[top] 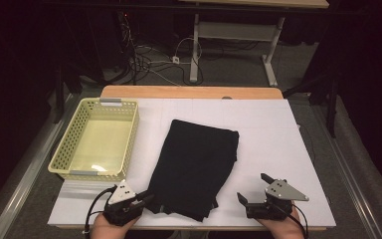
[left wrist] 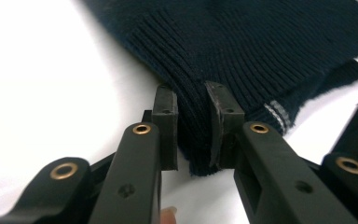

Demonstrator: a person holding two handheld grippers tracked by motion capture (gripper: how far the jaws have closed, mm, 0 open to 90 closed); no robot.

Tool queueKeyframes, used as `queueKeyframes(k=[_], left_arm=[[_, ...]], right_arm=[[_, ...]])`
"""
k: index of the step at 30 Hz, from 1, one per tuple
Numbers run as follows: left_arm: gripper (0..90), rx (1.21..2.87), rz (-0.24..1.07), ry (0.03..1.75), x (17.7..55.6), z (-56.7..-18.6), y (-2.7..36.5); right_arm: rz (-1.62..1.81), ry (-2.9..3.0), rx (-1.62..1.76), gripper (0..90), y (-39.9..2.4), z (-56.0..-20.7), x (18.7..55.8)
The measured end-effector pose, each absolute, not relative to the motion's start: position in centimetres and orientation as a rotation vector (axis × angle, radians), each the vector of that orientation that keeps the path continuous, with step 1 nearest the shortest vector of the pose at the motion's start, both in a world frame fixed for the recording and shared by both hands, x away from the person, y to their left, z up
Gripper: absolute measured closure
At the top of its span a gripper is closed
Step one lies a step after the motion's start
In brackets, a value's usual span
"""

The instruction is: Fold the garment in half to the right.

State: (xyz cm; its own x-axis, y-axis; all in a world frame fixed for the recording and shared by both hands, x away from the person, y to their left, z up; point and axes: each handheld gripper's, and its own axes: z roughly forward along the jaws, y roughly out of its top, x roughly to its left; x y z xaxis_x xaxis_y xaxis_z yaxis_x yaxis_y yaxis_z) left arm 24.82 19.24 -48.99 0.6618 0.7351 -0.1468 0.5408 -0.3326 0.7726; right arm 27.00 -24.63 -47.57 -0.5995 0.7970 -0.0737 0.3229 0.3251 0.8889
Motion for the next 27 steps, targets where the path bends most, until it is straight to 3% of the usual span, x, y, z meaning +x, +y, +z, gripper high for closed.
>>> queueKeyframes(k=[10, 20, 23, 27], left_arm=[[72.4, 2.030, 0.335, 1.004, 24.7, -49.3, 19.6], [35.7, 2.062, 0.464, 1.037, 24.1, -48.0, 18.8], [29.3, 2.084, 0.480, 1.031, 24.5, -47.8, 18.2], [29.0, 2.125, 0.398, 1.055, 25.5, -48.3, 17.7]], right_arm=[[1.221, 2.085, 0.992, 0.3, -24.8, -47.7, 27.3], [1.232, 2.103, 0.981, 0.4, -24.2, -47.8, 27.5], [1.220, 2.116, 0.978, 0.3, -24.1, -47.9, 27.6], [1.226, 2.108, 0.974, 0.3, -24.1, -47.9, 27.5]])
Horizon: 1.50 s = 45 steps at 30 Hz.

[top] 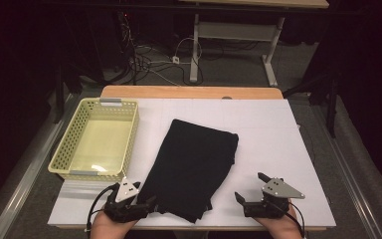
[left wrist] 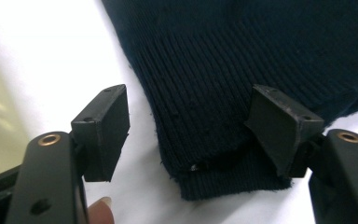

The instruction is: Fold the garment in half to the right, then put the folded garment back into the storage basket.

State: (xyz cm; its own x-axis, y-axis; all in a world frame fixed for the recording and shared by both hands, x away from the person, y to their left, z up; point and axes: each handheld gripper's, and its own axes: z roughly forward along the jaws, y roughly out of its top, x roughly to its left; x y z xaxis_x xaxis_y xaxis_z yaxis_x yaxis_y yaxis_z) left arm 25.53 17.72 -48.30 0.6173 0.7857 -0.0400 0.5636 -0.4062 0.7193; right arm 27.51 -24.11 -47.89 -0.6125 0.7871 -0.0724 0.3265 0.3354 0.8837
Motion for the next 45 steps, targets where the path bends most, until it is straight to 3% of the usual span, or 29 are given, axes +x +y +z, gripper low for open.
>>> queueKeyframes(k=[6, 10, 14, 23, 33, 45], left_arm=[[30.4, 2.083, 0.197, 1.127, 26.7, -48.9, 18.5], [38.2, 2.050, 0.137, 1.106, 26.8, -49.3, 18.9], [54.3, 2.034, 0.078, 1.075, 26.8, -49.4, 18.9], [71.4, 2.088, 0.171, 0.993, 26.5, -49.2, 18.1], [72.2, 2.128, 0.275, 0.942, 26.0, -49.2, 17.6], [72.2, 2.116, 0.278, 0.944, 26.0, -49.3, 17.7]], right_arm=[[1.225, 2.107, 0.976, 0.3, -24.1, -47.9, 27.2], [1.225, 2.107, 0.980, 0.3, -24.1, -47.9, 27.1], [1.223, 2.103, 0.979, 0.4, -24.0, -47.8, 27.1], [1.247, 2.077, 1.001, 4.2, -23.1, -46.4, 28.7], [1.208, 2.097, 1.057, 14.2, -21.5, -45.7, 33.1], [1.111, 2.107, 1.184, 20.6, -20.8, -45.5, 39.9]])
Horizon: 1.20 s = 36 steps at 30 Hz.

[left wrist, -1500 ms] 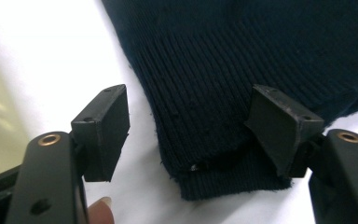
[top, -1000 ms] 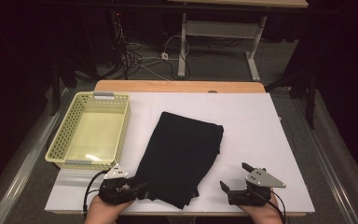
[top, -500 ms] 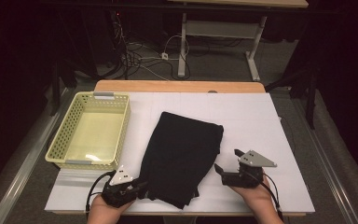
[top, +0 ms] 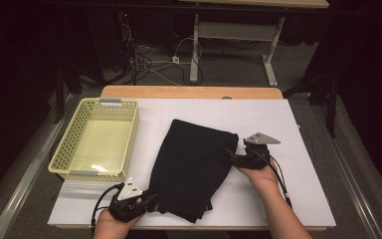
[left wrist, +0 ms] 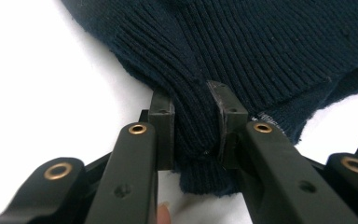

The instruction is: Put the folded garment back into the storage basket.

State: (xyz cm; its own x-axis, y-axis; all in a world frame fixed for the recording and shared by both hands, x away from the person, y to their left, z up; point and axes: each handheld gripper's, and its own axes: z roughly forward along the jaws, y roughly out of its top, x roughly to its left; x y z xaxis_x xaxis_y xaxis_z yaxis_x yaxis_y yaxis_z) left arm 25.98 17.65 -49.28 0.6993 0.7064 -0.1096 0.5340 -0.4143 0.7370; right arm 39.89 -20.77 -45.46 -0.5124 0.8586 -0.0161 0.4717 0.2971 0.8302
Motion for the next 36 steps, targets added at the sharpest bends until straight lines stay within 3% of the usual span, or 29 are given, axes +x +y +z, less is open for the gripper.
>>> queueKeyframes(k=[11, 18, 25, 36], left_arm=[[71.8, 2.107, 0.273, 0.947, 25.9, -49.3, 17.9], [71.8, 2.103, 0.270, 0.959, 25.9, -49.3, 17.8], [71.9, 2.099, 0.261, 0.967, 26.0, -49.3, 17.8], [72.5, 2.096, 0.255, 0.980, 25.9, -49.2, 17.8]], right_arm=[[0.956, 2.263, 1.346, 14.9, -19.4, -47.9, 45.2], [0.984, 2.305, 1.311, 34.8, -18.7, -47.7, 44.9], [1.094, 2.362, 1.279, 65.1, -18.9, -47.8, 45.0], [1.115, 2.376, 1.192, 73.4, -18.9, -47.9, 44.8]])
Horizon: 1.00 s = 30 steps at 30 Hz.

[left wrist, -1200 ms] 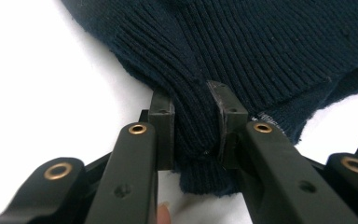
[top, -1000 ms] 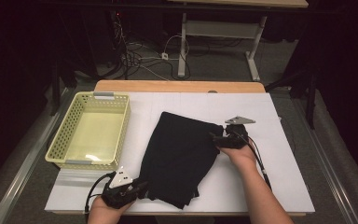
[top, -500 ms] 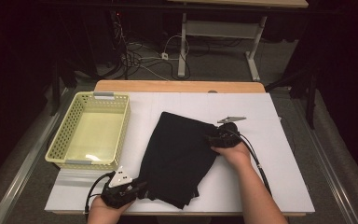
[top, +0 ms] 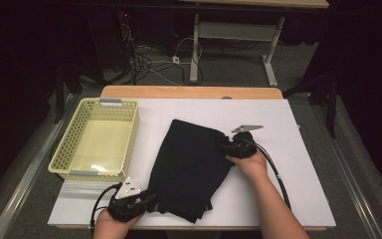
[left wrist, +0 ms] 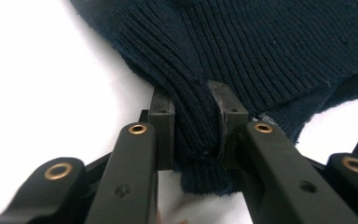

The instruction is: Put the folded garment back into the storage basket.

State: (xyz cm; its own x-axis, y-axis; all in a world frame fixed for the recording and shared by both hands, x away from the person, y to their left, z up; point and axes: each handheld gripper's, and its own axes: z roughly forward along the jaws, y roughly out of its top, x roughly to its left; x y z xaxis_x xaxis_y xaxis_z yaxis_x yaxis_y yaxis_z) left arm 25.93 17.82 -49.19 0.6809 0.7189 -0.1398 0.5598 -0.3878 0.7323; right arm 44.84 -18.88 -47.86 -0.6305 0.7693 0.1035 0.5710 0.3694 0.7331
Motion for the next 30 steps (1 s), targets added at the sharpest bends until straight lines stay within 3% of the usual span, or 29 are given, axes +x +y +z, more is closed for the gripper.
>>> queueKeyframes(k=[10, 23, 30], left_arm=[[73.0, 2.157, 0.223, 0.972, 26.6, -48.4, 17.7], [73.4, 2.389, 0.202, 0.992, 28.3, -45.7, 16.0], [73.6, 2.459, 0.114, 1.063, 29.8, -43.8, 15.7]], right_arm=[[1.096, 2.352, 1.159, 74.9, -18.7, -47.8, 44.3], [1.050, 2.300, 1.062, 76.8, -18.2, -46.6, 43.5], [1.092, 2.248, 1.017, 76.9, -18.0, -45.5, 43.1]])
